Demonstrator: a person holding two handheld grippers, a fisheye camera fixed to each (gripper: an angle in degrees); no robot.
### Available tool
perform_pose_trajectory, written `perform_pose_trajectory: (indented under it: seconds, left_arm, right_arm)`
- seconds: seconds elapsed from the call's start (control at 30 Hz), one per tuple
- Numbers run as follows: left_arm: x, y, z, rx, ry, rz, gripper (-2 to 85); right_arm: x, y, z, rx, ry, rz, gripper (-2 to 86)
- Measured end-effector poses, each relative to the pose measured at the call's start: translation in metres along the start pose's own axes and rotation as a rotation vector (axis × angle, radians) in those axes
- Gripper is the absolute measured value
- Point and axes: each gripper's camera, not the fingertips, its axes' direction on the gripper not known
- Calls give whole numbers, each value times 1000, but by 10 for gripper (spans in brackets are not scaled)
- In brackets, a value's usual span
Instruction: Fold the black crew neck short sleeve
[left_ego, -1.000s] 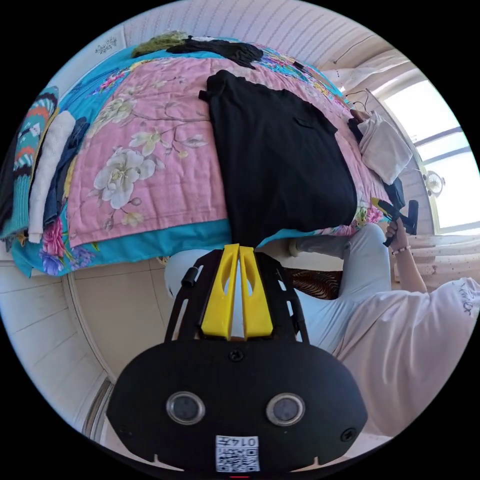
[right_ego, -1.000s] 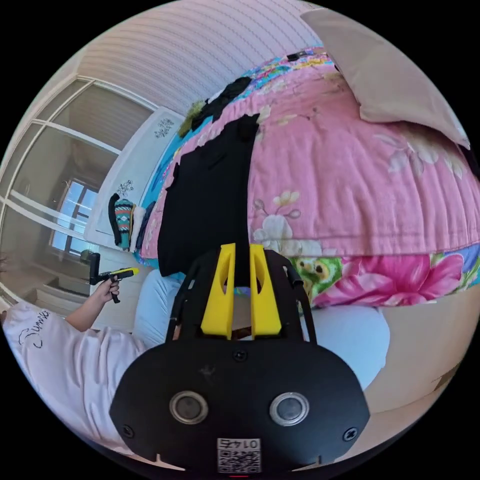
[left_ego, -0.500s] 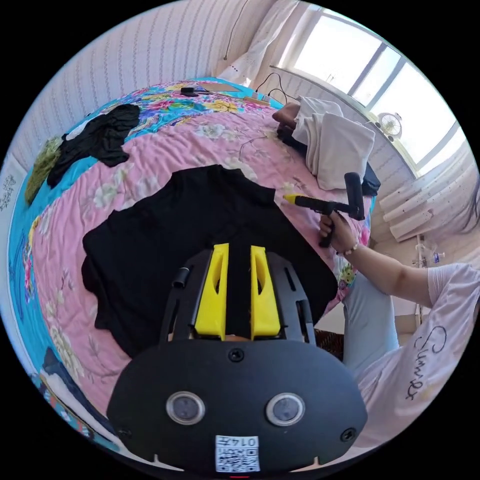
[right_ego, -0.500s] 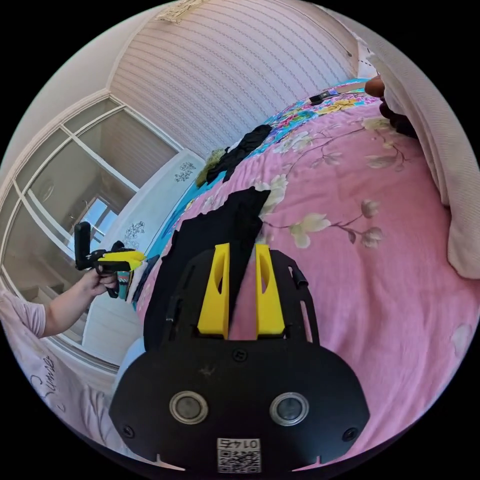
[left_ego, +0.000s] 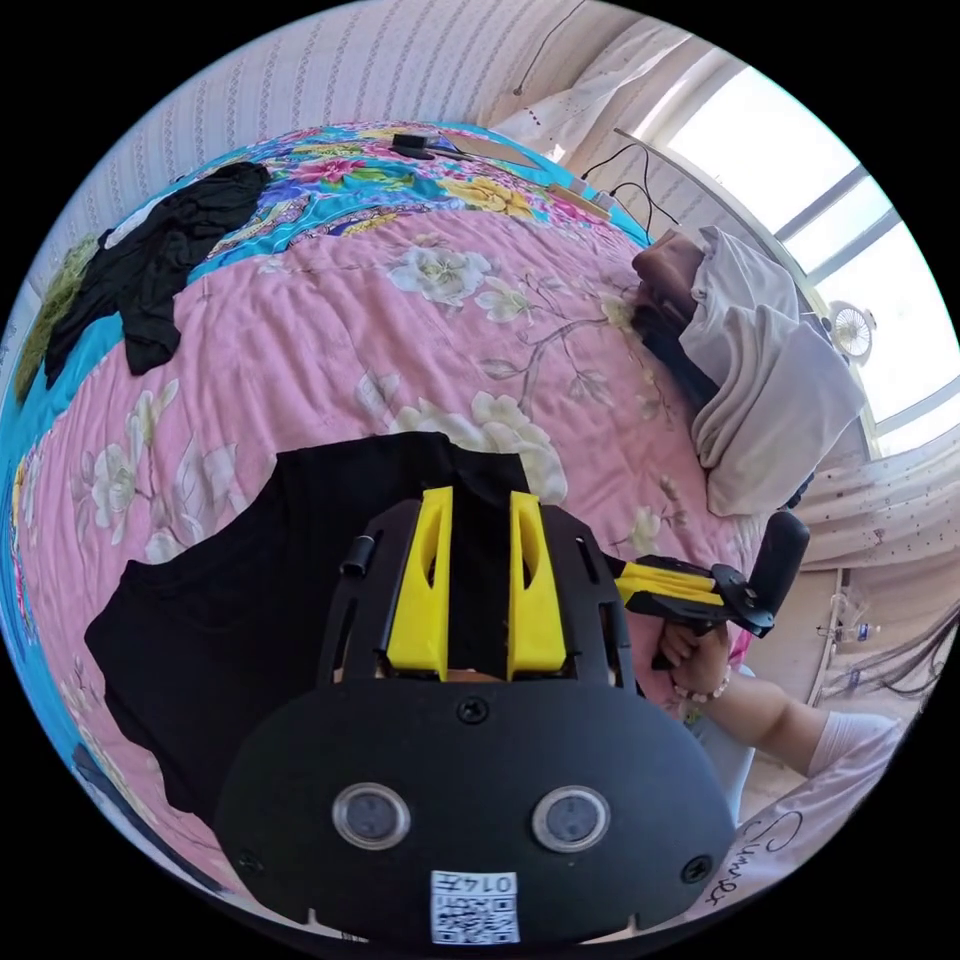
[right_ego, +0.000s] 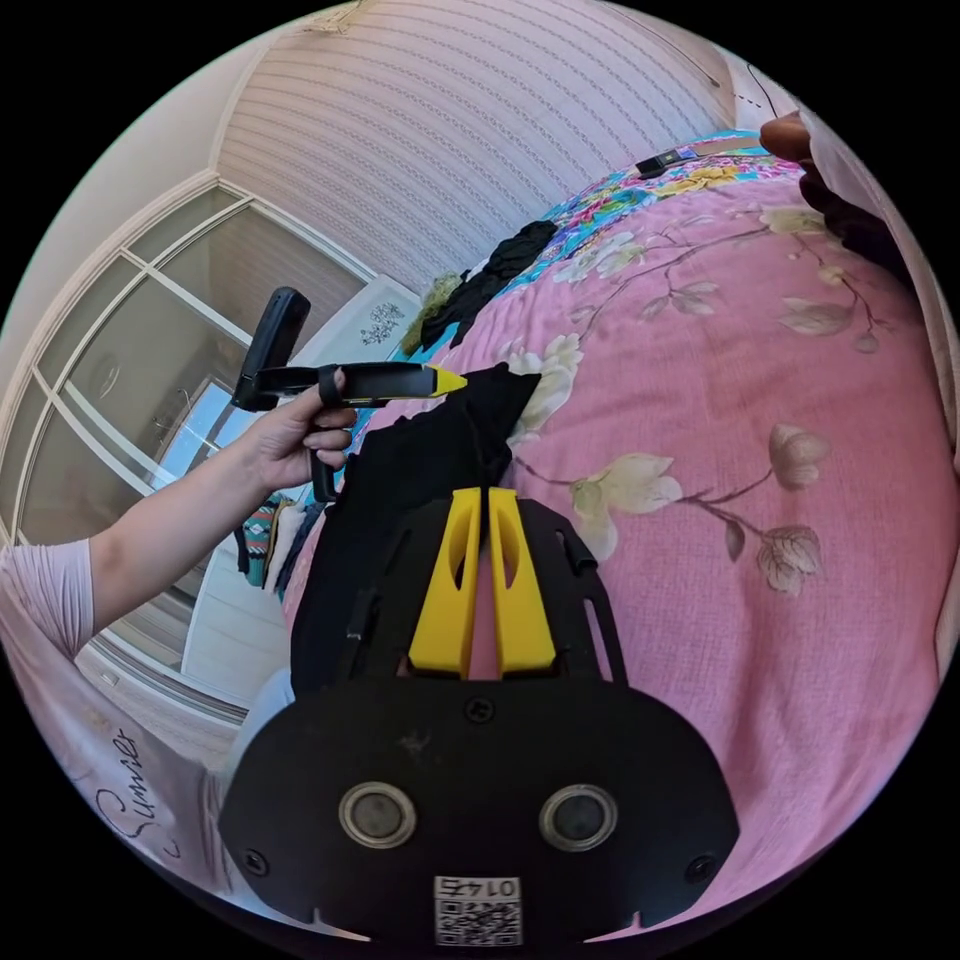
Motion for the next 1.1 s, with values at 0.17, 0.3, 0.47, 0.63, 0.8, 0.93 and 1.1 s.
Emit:
perform_pose_trajectory:
  seconds: [0.17,0.3,0.47,0.63,0.8,0.93,1.1]
  left_arm:
    - [11,-38,45,-62,30,7,43]
    - [35,-71,60,-11,56,59,-5]
    - [81,-117,74,36,39,179,-9]
    - [140,-160,136,-65,0,328,-9]
    - [157,-177,178,-85,-32,295,-2]
    - [155,-194,193,-69,39,238,6]
    - [157,-208,195,8,108,206,19]
  right_arm:
    - [17,-7,5,-9,-45,36,6]
    - [22,-13,7,1,-32,21,5]
    - [34,-18,3,52,-47,55,6]
    - [36,-26,2,67,-12,52,7]
    - [42,-42,5,-11,2,40,6]
    - [40,-52,8,-68,6,-7,6]
    - [48,-69,26,-255,-1,-37,5]
